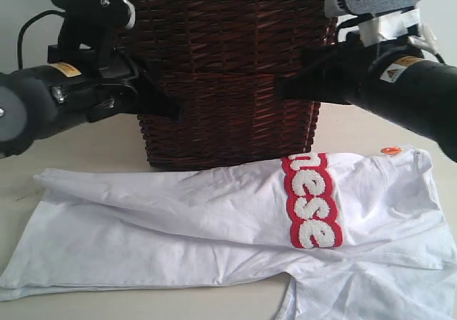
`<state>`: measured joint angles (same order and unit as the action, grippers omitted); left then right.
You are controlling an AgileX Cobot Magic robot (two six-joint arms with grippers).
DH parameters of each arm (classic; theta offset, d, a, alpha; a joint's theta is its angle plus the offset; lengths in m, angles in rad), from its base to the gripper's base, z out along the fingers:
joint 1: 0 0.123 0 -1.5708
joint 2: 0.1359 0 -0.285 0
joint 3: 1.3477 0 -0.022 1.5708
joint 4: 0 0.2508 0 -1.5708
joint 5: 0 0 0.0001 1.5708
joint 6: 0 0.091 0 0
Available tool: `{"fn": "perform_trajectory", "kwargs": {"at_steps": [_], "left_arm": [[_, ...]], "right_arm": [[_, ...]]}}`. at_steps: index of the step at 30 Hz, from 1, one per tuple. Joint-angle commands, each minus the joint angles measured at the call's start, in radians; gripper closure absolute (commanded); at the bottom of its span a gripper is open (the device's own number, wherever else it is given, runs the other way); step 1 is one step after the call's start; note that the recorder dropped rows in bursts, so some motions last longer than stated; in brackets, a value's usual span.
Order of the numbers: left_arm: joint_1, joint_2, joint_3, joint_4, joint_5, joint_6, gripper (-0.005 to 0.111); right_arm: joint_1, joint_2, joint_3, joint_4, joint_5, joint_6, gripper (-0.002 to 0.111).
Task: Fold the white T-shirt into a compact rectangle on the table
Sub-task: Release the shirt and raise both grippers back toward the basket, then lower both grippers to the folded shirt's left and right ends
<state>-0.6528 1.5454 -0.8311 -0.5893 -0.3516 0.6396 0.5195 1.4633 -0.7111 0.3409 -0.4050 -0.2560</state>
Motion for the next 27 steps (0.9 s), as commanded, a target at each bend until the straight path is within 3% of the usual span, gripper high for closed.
{"fn": "perform_trajectory", "kwargs": {"at_steps": [1, 9, 17, 22, 26, 27], "left_arm": [[0.049, 0.123, -0.095, 0.202, -0.055, -0.158, 0.107], [0.222, 0.358, -0.282, 0.220, -0.037, -0.231, 0.107], [0.273, 0.468, -0.338, 0.533, -0.051, -0.527, 0.107], [0.270, 0.365, -0.274, 0.589, 0.043, -0.547, 0.107], [0.270, 0.150, -0.113, 0.589, 0.078, -0.547, 0.107], [0.270, 0.095, -0.093, 0.597, 0.175, -0.547, 0.107]], "right_arm": [[0.000, 0.145, -0.108, 0.005, -0.059, -0.013, 0.108], [-0.103, 0.407, -0.332, -0.001, -0.062, -0.003, 0.108], [-0.120, 0.480, -0.405, -0.096, -0.052, 0.023, 0.108], [-0.120, 0.370, -0.359, -0.099, 0.111, -0.033, 0.108], [-0.120, 0.148, -0.211, -0.092, 0.138, -0.031, 0.108], [-0.120, 0.090, -0.199, -0.090, 0.224, -0.031, 0.108]]}}
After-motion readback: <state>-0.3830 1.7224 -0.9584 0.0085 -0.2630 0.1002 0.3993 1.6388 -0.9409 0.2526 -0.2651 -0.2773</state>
